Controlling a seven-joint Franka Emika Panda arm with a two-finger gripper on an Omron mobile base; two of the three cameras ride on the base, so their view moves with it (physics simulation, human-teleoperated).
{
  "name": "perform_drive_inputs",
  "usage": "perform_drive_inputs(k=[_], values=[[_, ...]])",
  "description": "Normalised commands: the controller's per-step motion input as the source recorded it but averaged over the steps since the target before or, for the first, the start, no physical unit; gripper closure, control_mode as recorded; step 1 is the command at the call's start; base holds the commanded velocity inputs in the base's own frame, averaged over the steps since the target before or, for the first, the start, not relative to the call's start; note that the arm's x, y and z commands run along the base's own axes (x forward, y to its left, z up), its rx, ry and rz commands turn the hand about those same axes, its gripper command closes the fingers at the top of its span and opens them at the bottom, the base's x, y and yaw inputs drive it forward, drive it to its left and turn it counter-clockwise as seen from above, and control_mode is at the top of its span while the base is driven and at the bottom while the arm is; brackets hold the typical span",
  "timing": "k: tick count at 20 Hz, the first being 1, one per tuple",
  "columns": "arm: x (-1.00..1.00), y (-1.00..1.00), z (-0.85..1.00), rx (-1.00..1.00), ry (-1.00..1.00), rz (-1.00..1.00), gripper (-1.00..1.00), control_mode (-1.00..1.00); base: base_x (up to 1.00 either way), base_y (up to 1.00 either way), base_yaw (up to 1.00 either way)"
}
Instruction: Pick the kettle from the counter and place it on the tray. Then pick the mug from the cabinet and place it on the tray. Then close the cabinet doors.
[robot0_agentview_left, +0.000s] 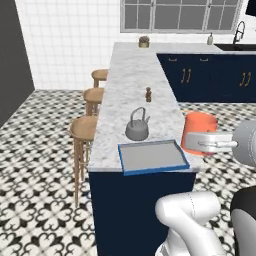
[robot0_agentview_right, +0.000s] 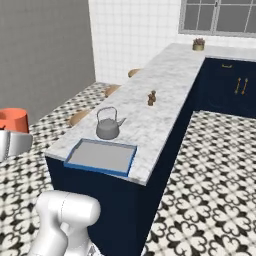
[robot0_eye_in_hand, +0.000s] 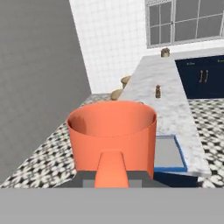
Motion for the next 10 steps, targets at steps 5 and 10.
perform_drive_inputs(k=[5, 10], values=[[0.00, 0.00, 0.00, 0.00, 0.00, 0.00, 1.00, 1.00, 0.42, 0.46, -0.39], [0.00, 0.00, 0.00, 0.00, 0.00, 0.00, 1.00, 1.00, 0.52, 0.33, -0.35]])
